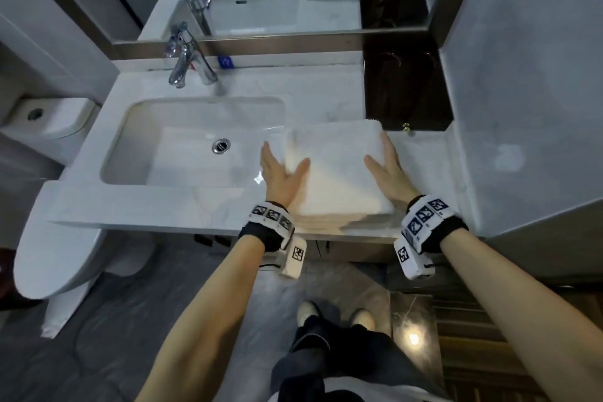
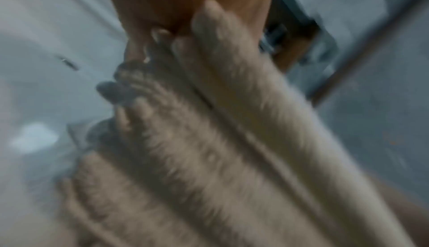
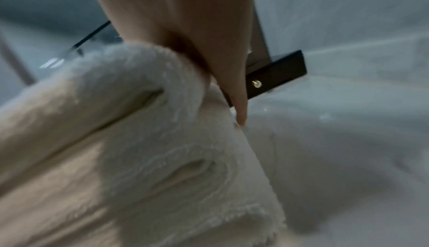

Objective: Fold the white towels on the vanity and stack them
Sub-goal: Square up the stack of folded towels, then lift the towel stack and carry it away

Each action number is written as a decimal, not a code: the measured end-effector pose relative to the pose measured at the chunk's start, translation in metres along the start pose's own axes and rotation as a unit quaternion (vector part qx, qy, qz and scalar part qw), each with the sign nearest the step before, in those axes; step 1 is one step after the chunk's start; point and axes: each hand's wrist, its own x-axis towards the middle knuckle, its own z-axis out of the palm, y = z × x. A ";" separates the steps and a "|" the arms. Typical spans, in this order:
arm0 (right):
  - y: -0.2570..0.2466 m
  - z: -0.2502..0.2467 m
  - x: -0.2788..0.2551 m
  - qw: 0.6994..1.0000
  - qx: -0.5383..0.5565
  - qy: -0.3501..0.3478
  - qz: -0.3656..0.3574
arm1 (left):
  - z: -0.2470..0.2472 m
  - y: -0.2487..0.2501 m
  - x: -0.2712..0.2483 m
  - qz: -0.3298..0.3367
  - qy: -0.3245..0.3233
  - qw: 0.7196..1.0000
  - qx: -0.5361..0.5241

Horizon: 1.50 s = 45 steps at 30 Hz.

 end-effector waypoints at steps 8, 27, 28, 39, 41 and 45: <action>0.001 -0.005 -0.026 0.988 0.086 -0.016 0.125 | -0.004 -0.016 -0.026 -0.143 -0.140 0.977 -0.071; 0.030 0.004 -0.096 0.939 0.154 -0.134 0.276 | -0.029 -0.057 -0.091 -0.222 -0.173 0.943 -0.179; 0.028 0.010 -0.098 0.938 0.160 -0.146 0.272 | -0.038 -0.060 -0.095 -0.223 -0.184 0.939 -0.184; -0.044 0.154 -0.097 0.946 0.087 -0.242 0.198 | -0.188 -0.117 -0.157 -0.165 -0.041 0.945 -0.281; -0.062 0.196 -0.096 0.943 0.069 -0.271 0.179 | -0.229 -0.133 -0.164 -0.167 -0.008 0.946 -0.278; -0.093 0.292 -0.095 0.932 0.051 -0.324 0.156 | -0.313 -0.169 -0.177 -0.171 0.075 0.943 -0.275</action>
